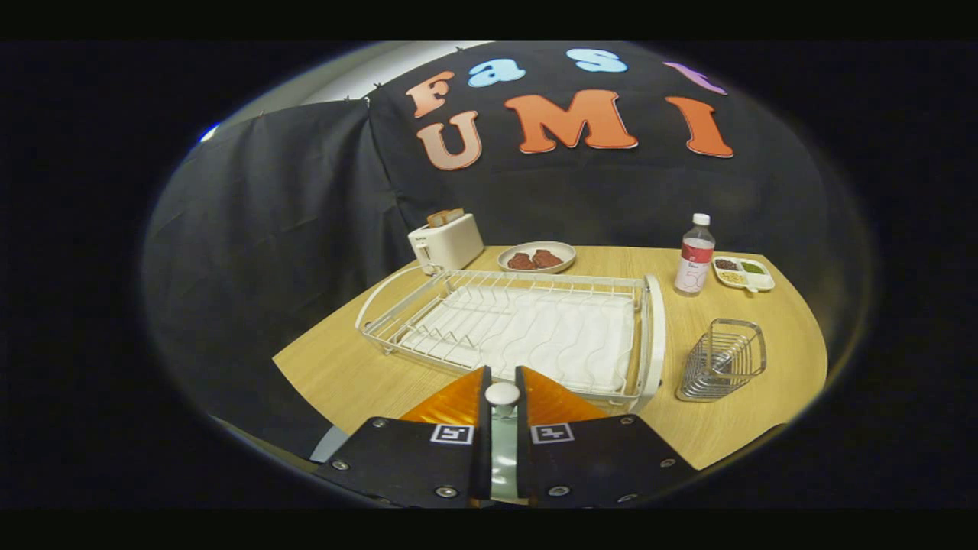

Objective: Take the plate from the dish rack, then take the spoon from the basket and place it into the plate.

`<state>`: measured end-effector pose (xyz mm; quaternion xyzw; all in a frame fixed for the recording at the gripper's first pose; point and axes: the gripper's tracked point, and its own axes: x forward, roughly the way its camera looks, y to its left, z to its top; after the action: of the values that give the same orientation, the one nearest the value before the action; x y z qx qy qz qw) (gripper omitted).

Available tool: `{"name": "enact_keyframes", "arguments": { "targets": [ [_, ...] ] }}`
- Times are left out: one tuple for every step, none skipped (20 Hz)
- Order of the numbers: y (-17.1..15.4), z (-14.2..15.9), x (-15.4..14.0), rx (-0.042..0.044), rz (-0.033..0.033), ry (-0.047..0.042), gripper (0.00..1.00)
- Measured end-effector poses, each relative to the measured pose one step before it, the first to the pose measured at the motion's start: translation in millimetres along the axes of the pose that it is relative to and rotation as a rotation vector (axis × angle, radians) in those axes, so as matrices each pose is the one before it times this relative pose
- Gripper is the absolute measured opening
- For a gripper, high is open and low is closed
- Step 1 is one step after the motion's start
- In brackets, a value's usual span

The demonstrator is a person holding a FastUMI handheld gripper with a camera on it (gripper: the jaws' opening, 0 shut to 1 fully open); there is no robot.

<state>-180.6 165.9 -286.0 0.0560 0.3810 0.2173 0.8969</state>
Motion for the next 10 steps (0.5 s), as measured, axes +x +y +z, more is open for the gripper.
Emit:
{"name": "enact_keyframes", "arguments": {
  "targets": [
    [-0.97, -3.41, 0.48, 0.00246, -0.00019, 0.00683, 0.13],
    [-2.69, -4.33, -0.16, 0.00032, -0.00519, 0.01182, 0.14],
    [-3.22, -4.74, -2.19, -0.00587, -0.00951, 0.00843, 0.14],
    [-2.48, -2.34, -2.26, -0.00099, -0.00267, 0.00403, 0.14],
    [-0.99, -2.33, -2.15, 0.01131, -0.00105, -0.00144, 0.14],
    [-2.66, -5.03, -3.21, 0.01528, -0.0014, 0.01165, 0.14],
    [-3.43, -3.35, -2.27, 0.0168, -0.00293, 0.00469, 0.14],
    [-6.35, -7.35, -2.15, 0.00885, -0.01001, 0.01961, 0.16],
    [-5.68, -7.03, -1.97, 0.00868, -0.00806, 0.01963, 0.16],
    [-4.21, -5.17, -1.37, 0.01505, -0.00684, 0.01321, 0.16]
  ]
}}
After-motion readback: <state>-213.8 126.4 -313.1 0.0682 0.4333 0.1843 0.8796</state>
